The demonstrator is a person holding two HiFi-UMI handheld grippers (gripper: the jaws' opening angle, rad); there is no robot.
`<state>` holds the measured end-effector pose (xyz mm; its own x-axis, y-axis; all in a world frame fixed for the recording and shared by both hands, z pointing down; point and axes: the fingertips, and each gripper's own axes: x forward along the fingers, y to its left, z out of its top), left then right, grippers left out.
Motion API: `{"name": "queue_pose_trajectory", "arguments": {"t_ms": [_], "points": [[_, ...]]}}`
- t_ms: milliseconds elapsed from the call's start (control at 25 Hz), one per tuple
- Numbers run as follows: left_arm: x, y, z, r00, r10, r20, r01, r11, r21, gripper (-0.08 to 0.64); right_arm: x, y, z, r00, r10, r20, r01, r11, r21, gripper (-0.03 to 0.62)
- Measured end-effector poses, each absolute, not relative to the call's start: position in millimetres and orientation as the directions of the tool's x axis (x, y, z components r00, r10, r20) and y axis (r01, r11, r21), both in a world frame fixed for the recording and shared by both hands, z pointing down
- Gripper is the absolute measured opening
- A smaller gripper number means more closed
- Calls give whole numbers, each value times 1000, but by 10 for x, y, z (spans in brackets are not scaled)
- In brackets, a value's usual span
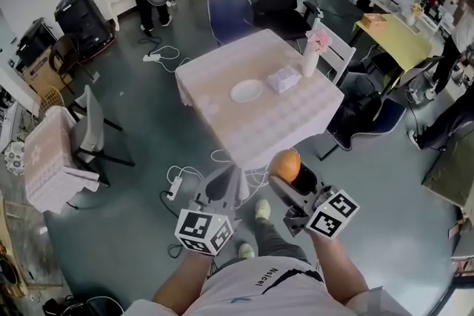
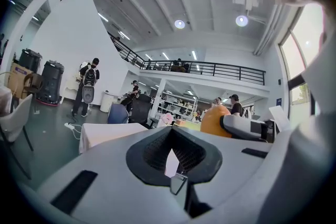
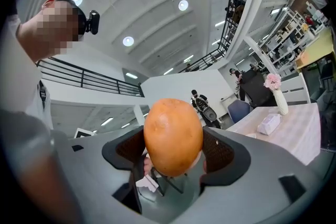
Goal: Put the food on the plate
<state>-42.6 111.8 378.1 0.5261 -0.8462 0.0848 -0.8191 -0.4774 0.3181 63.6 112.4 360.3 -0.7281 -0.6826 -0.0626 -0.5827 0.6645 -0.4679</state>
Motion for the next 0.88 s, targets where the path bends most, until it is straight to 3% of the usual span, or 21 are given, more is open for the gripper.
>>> {"name": "queue_pose_trajectory", "arguments": {"t_ms": [880], "points": [[-287, -873, 3997, 391, -913, 114, -897, -350, 272, 6, 696, -947, 3934, -823, -568, -18, -486, 719, -497, 308]]}}
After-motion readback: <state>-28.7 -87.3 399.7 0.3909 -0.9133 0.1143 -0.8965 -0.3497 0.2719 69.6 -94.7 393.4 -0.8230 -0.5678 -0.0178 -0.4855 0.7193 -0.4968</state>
